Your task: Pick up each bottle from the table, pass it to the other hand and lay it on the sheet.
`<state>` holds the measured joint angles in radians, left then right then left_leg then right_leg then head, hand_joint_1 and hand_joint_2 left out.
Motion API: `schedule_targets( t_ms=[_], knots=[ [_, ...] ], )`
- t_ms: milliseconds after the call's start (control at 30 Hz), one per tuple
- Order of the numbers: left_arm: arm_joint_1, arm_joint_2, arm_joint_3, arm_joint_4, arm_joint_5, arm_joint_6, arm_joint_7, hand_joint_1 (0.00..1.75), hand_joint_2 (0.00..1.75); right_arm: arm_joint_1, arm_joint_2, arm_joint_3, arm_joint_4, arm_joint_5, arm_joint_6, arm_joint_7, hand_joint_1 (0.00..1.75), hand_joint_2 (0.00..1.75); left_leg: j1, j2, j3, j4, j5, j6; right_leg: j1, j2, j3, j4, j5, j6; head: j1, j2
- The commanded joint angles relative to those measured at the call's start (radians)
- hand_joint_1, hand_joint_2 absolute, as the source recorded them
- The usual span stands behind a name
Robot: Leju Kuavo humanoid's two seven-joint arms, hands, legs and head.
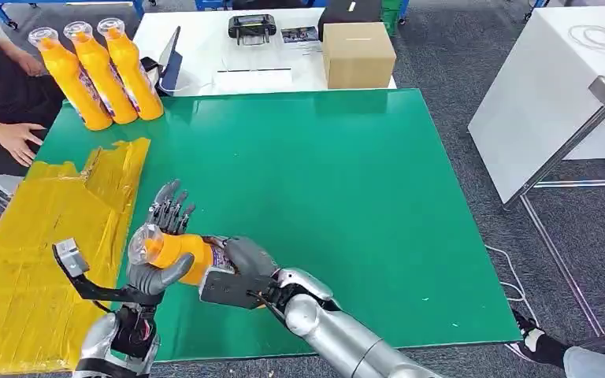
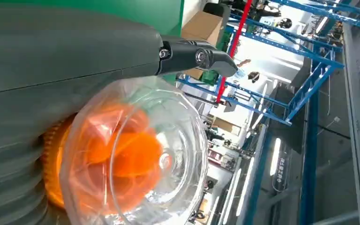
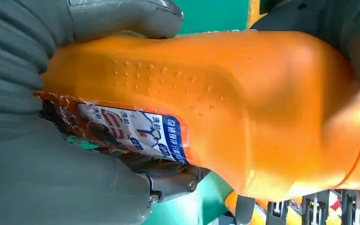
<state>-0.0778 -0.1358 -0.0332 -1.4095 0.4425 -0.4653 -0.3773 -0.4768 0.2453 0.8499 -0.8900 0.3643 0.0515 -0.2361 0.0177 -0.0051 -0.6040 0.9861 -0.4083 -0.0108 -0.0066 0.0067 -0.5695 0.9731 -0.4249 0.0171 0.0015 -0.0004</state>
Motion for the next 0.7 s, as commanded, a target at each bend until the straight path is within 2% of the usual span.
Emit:
schedule_targets(
  t_ms=[33,333,400,433,567,700],
  knots=[
    [-0.054,0.034,0.006,0.089,-0.018,-0.033,0.008,1.75,1.75,-0.023,-0.005,0.085,0.078,0.009,0.003,-0.014,1.75,1.75,0.0,-0.001,0.006,-0.001,-0.002,0.001,0.0,-0.002,0.006,-0.002,-0.002,0.0,0.0,0.0],
    [-0.051,0.043,-0.002,0.097,-0.029,-0.048,0.002,1.75,1.75,-0.033,-0.004,0.082,0.085,0.006,0.002,-0.016,1.75,1.75,0.0,0.0,0.004,-0.001,-0.001,0.001,0.0,-0.001,0.004,-0.001,-0.001,0.0,0.0,0.0],
    [-0.047,0.054,-0.01,0.106,-0.033,-0.062,0.001,1.75,1.75,-0.043,-0.004,0.081,0.084,0.005,0.003,-0.016,1.75,1.75,0.0,-0.001,0.008,-0.001,-0.003,0.001,0.001,-0.002,0.009,-0.002,-0.003,-0.001,0.0,0.0],
    [-0.045,0.058,-0.013,0.111,-0.035,-0.068,-0.001,1.75,1.75,-0.049,-0.004,0.08,0.082,0.004,0.003,-0.017,1.75,1.75,0.0,-0.001,0.004,-0.001,-0.001,0.001,0.0,-0.001,0.004,-0.001,-0.001,0.0,0.0,0.0],
    [-0.039,0.06,-0.012,0.112,-0.039,-0.075,-0.008,1.75,1.75,-0.067,-0.008,0.073,0.066,0.0,0.007,-0.018,1.75,1.75,0.0,0.001,0.007,-0.001,-0.003,0.001,0.0,-0.001,0.007,-0.001,-0.003,-0.001,0.0,0.0],
    [-0.036,0.06,-0.011,0.109,-0.042,-0.077,-0.011,1.75,1.75,-0.076,-0.017,0.066,0.047,-0.006,0.011,-0.014,1.75,1.75,-0.001,0.0,0.003,-0.001,-0.001,0.001,0.0,-0.001,0.003,0.0,-0.001,0.0,0.0,0.0]
  ],
)
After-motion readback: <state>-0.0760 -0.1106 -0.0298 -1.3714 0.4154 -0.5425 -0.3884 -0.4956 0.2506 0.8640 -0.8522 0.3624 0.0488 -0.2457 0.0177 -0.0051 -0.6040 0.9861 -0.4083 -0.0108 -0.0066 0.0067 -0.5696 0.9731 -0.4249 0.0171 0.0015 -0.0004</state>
